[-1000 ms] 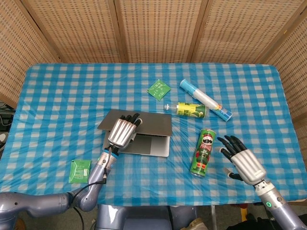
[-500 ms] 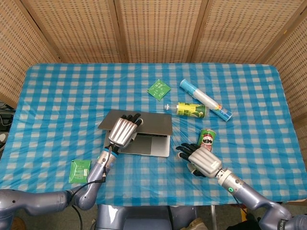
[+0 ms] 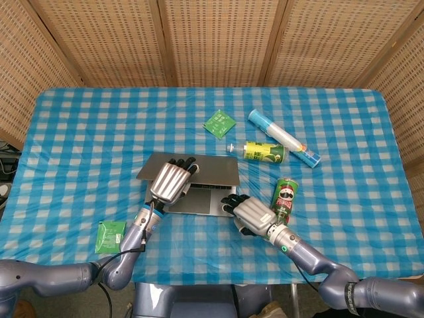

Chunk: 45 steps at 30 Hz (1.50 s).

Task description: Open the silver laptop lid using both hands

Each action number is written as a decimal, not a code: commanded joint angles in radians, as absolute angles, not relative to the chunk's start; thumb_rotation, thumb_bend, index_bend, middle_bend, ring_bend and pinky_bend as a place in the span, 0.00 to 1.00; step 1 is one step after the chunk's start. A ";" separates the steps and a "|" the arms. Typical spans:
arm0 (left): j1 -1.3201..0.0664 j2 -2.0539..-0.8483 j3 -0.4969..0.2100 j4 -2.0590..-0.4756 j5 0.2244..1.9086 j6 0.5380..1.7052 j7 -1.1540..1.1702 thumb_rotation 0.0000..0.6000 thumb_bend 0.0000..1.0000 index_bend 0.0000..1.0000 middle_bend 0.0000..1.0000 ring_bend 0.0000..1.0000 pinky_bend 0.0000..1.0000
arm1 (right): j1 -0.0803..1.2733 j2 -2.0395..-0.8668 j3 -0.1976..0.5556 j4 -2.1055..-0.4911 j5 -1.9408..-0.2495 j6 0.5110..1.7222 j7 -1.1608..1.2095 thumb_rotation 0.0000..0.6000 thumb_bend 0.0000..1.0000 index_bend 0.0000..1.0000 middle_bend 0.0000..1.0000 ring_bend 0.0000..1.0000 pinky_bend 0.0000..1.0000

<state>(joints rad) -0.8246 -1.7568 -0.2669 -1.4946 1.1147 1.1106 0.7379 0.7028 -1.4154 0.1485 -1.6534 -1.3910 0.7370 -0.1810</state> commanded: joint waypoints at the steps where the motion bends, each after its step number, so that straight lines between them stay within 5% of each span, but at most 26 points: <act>1: -0.827 -1.752 -0.263 -1.496 1.120 1.114 0.732 1.00 0.52 0.35 0.25 0.35 0.42 | 0.732 -1.464 0.167 -1.622 -1.310 0.722 -0.229 1.00 0.87 0.28 0.22 0.17 0.30; 20: -0.834 -1.735 -0.248 -1.478 1.114 1.116 0.699 1.00 0.52 0.33 0.25 0.35 0.42 | 0.803 -1.559 0.125 -1.562 -1.074 0.741 -0.421 1.00 0.89 0.29 0.23 0.18 0.32; 27: -0.834 -1.720 -0.249 -1.462 1.118 1.113 0.674 1.00 0.51 0.20 0.19 0.34 0.42 | 0.814 -1.550 0.095 -1.566 -1.037 0.744 -0.464 1.00 0.89 0.31 0.26 0.20 0.33; 32: -0.833 -1.705 -0.253 -1.464 1.118 1.111 0.655 1.00 0.51 0.19 0.19 0.34 0.42 | 0.822 -1.553 0.076 -1.557 -1.027 0.750 -0.485 1.00 0.89 0.34 0.29 0.21 0.34; 35: -0.834 -1.698 -0.253 -1.466 1.120 1.113 0.650 1.00 0.51 0.17 0.13 0.27 0.37 | 0.825 -1.555 0.066 -1.554 -1.024 0.753 -0.490 1.00 0.89 0.34 0.29 0.21 0.34; 40: -0.837 -1.695 -0.252 -1.452 1.112 1.119 0.665 1.00 0.51 0.01 0.00 0.01 0.14 | 0.827 -1.560 0.055 -1.552 -1.033 0.762 -0.486 1.00 0.88 0.34 0.29 0.21 0.34; 45: -0.840 -1.684 -0.265 -1.442 1.099 1.122 0.666 1.00 0.51 0.00 0.00 0.00 0.03 | 0.830 -1.562 0.052 -1.555 -1.039 0.766 -0.477 1.00 0.88 0.34 0.29 0.21 0.34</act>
